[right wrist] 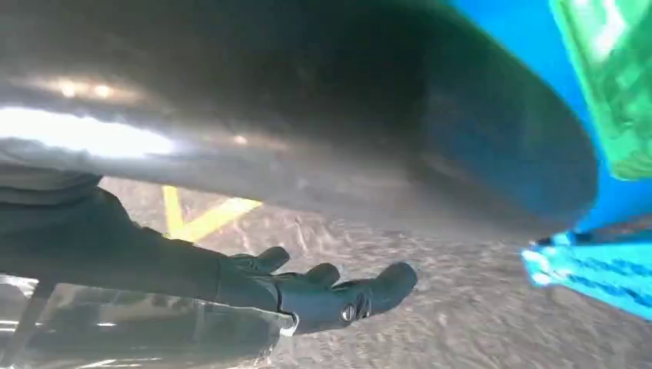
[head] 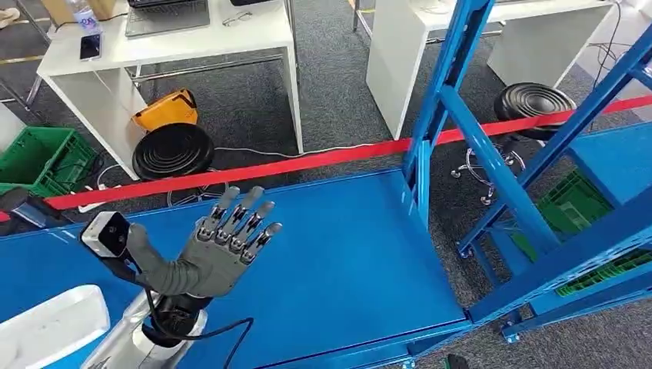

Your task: Take the parts from the cabinet and place them on the table.

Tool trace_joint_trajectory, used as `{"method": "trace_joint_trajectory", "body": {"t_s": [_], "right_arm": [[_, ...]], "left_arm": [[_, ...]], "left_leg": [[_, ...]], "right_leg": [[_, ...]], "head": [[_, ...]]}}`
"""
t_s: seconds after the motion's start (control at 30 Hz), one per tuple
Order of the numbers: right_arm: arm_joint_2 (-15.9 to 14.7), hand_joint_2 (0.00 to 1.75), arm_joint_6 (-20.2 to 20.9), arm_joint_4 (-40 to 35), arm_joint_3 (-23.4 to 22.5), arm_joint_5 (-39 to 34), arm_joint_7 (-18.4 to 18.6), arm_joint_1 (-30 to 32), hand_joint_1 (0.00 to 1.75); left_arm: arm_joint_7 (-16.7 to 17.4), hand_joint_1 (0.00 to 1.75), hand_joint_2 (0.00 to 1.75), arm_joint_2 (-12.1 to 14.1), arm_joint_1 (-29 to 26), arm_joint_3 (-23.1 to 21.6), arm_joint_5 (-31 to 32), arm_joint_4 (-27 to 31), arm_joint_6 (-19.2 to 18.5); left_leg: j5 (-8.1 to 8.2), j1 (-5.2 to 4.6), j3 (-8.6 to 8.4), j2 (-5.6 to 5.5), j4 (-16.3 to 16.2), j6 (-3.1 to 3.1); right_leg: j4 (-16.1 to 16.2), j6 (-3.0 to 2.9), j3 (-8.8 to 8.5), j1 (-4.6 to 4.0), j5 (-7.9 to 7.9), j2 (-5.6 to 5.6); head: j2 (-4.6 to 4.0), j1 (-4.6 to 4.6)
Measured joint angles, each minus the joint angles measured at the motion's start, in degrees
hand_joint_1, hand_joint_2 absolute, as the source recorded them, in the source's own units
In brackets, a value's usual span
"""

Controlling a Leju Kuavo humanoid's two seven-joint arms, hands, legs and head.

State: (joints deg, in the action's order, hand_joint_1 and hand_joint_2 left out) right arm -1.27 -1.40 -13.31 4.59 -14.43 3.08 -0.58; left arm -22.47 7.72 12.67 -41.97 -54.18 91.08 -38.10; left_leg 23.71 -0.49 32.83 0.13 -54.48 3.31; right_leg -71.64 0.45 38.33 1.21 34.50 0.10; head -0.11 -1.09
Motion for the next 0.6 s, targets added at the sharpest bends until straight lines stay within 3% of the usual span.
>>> {"method": "trace_joint_trajectory", "body": {"t_s": [0.03,0.07,0.1,0.17,0.2,0.23,0.3,0.33,0.37,0.43,0.5,0.53,0.57,0.6], "right_arm": [[0.0,0.0,0.0,0.1,0.0,0.0,0.2,0.2,0.0],[-0.2,0.0,0.1,0.2,0.1,0.0,0.4,0.3,0.0],[-0.3,0.0,0.1,0.2,0.2,0.0,0.4,0.3,0.0],[-0.5,0.0,0.1,0.2,0.3,0.0,0.4,0.2,0.0],[-0.5,0.0,0.1,0.2,0.3,0.0,0.4,0.0,0.0],[-0.5,0.0,0.1,0.3,0.3,0.0,0.4,0.1,0.0],[-0.5,0.0,0.1,0.3,0.4,0.0,0.5,0.1,0.0],[-0.5,0.0,0.1,0.4,0.4,0.0,0.6,0.1,0.0],[-0.3,0.0,0.2,0.4,0.4,0.0,0.6,0.1,0.0],[-0.4,0.0,0.2,0.4,0.5,0.0,0.6,0.0,0.0],[-0.5,0.0,0.2,0.4,0.5,0.0,0.6,0.1,0.0],[-0.4,0.0,0.2,0.5,0.5,0.0,0.6,0.2,0.0],[-0.4,0.0,0.2,0.5,0.5,0.0,0.6,0.2,0.0],[-0.4,0.0,0.2,0.5,0.5,0.0,0.6,0.2,0.0]], "left_arm": [[0.0,0.0,0.0,0.0,0.0,0.0,0.0,-0.1,0.0],[0.0,0.0,0.0,0.0,0.0,-0.1,0.0,-0.2,0.0],[0.0,0.0,0.0,0.0,0.0,-0.1,0.0,-0.3,0.0],[0.0,0.0,0.0,0.0,0.1,-0.2,0.0,-0.3,0.0],[0.0,0.0,0.0,0.0,0.1,-0.2,0.0,-0.3,0.0],[0.0,0.0,0.0,0.0,0.1,-0.2,0.0,-0.3,0.0],[0.1,0.0,0.0,-0.1,0.1,-0.4,-0.1,-0.3,-0.1],[0.1,0.0,0.0,0.0,0.1,-0.5,-0.2,-0.3,-0.1],[0.1,0.0,0.0,0.0,0.1,-0.5,-0.3,-0.3,-0.1],[0.1,0.0,0.0,0.0,0.2,-0.5,-0.3,-0.3,-0.1],[0.1,0.0,0.0,0.1,0.1,-0.5,-0.3,-0.3,-0.1],[0.1,0.0,0.0,0.1,0.1,-0.5,-0.3,-0.3,-0.1],[0.1,0.0,0.0,0.1,0.1,-0.5,-0.3,-0.3,-0.1],[0.1,0.0,0.0,0.1,0.1,-0.5,-0.3,-0.3,-0.1]], "left_leg": [[0.0,-0.01,0.14,-0.07,-0.1,-0.01],[0.04,0.01,0.26,-0.15,-0.3,-0.06],[0.08,0.07,0.33,-0.21,-0.5,-0.13],[0.48,0.3,0.73,-0.32,-1.6,-0.73],[0.77,0.32,1.23,-0.32,-2.4,-1.21],[1.05,-0.15,1.76,-0.49,-3.4,-1.55],[0.59,0.02,2.14,-0.53,-3.4,-1.96],[0.44,0.15,2.26,-0.54,-3.5,-2.15],[0.93,0.35,2.5,-0.5,-3.8,-2.35],[5.52,0.62,3.92,-0.4,-7.8,-3.23],[11.12,0.9,7.21,-0.28,-17.4,-3.78],[12.74,0.99,8.09,-0.24,-21.0,-3.82],[12.77,1.02,7.51,-0.23,-21.4,-3.74],[11.85,1.02,5.49,-0.23,-19.1,-3.51]], "right_leg": [[-3.0,0.34,1.56,0.02,0.59,0.01],[-2.7,1.03,1.54,0.11,-0.12,0.0],[0.4,1.82,0.06,0.28,-1.7,-0.02],[10.8,3.29,-5.16,0.73,-5.82,-0.05],[13.0,2.86,-6.08,0.75,-5.8,-0.09],[13.3,2.44,-5.99,0.66,-6.61,0.2],[12.6,1.62,-5.66,0.25,-6.87,0.19],[12.6,1.22,-5.54,0.26,-7.14,0.17],[12.8,0.68,-5.28,0.78,-7.55,0.08],[12.8,-0.19,-4.64,0.73,-8.13,0.0],[12.8,-0.46,-3.52,0.57,-8.96,-0.08],[12.7,-0.38,-2.84,0.46,-9.4,-0.14],[12.7,-0.35,-2.3,0.37,-9.82,-0.16],[12.7,-0.28,-1.82,0.27,-10.19,-0.15]], "head": [[0.0,0.02],[0.0,0.02],[0.0,0.02],[0.0,0.04],[0.0,0.04],[0.0,0.04],[0.0,0.0],[0.0,0.02],[0.0,0.02],[0.0,-0.09],[0.0,-0.11],[0.0,-0.09],[0.0,-0.09],[0.0,-0.11]]}}
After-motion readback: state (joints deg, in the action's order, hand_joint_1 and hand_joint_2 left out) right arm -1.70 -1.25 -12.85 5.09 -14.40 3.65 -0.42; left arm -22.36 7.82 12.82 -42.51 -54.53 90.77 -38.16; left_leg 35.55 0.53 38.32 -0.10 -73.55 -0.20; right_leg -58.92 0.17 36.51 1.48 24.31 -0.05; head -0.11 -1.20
